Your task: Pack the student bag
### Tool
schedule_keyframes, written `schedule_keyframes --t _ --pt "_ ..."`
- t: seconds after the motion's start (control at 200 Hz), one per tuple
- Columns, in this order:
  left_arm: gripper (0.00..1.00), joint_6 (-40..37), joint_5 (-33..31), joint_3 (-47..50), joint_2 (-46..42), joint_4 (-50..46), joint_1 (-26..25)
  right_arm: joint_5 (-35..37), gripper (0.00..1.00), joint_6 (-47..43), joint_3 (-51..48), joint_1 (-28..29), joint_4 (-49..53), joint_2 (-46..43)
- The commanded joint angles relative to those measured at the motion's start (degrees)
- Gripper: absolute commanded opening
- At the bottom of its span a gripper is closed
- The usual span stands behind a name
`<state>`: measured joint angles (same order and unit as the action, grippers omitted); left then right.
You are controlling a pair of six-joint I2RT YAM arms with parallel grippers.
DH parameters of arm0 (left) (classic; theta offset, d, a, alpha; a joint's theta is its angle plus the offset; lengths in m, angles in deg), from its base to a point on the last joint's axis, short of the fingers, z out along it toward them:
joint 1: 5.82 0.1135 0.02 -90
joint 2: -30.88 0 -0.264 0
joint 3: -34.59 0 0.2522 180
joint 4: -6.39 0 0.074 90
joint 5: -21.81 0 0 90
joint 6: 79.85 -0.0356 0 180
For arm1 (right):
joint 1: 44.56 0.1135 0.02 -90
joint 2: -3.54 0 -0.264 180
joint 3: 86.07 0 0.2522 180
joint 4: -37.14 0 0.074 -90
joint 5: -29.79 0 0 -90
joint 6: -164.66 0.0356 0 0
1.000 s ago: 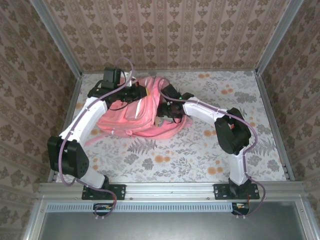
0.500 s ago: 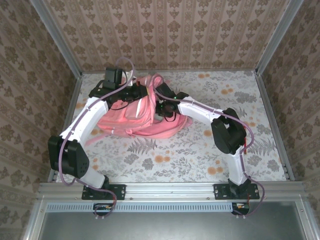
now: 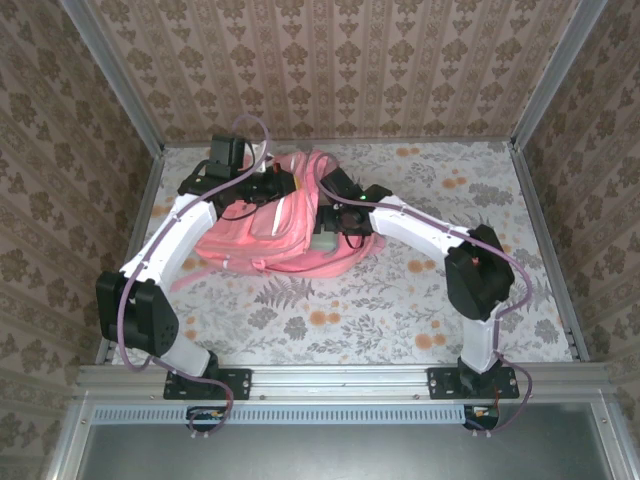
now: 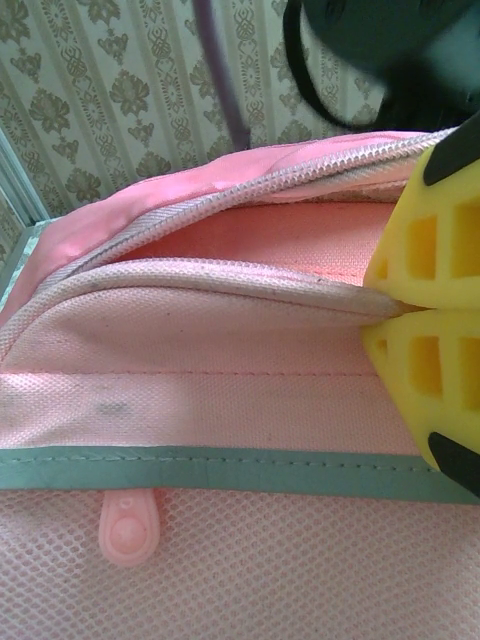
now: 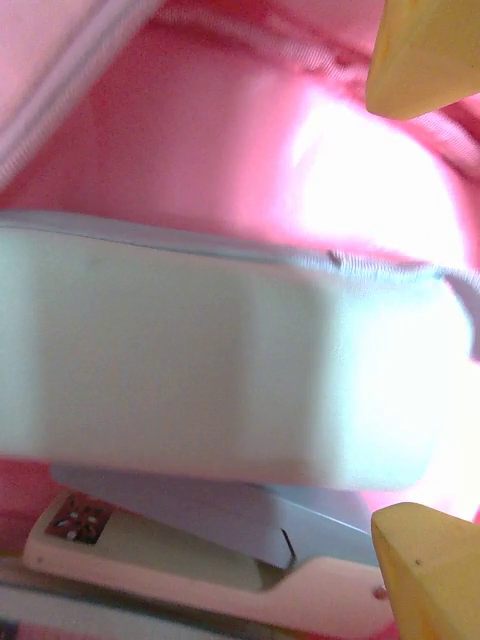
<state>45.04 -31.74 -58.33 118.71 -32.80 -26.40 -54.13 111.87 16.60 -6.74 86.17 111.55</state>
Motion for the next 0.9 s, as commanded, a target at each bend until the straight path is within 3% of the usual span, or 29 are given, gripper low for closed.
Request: schedule_keyframes --t 0.0,0.185,0.49,0.71,0.895 --pt "0.00 -0.96 3.55 -2.19 -0.85 3.99 -0.08 3.31 1.00 -1.01 -3.78 -2.27 2.64 -7.42" --pt "0.00 -0.70 4.03 -2.05 -0.74 4.51 -0.03 4.97 1.00 -0.82 -14.19 -9.15 3.14 -17.94" --pt "0.00 -1.41 4.12 -2.13 -1.34 3.89 -0.09 5.75 0.98 -2.87 -29.78 -26.56 5.41 -31.35" --pt "0.00 -1.50 4.13 -1.72 -1.35 3.97 -0.09 5.95 0.98 -4.46 -39.01 -38.90 4.89 -33.84" --pt "0.00 -1.65 4.25 -1.53 -1.34 3.91 -0.06 -1.66 1.00 -6.13 -42.81 -51.13 -1.28 -30.84"
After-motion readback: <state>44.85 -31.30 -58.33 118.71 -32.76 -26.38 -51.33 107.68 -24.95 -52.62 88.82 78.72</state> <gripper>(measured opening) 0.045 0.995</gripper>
